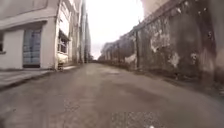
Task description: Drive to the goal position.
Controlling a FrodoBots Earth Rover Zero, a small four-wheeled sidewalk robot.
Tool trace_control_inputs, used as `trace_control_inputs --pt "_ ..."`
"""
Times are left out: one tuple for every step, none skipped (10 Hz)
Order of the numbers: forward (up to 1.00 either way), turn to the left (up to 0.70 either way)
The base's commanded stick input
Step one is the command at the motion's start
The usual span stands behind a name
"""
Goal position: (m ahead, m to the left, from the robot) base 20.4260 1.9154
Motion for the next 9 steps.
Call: trace_control_inputs --pt "0.70 0.00" --pt "0.70 0.00" --pt "0.70 0.00" --pt "0.70 0.00" --pt "0.70 0.00" --pt "0.70 0.00" --pt "0.70 0.00" --pt "0.70 0.00" --pt "0.70 0.00"
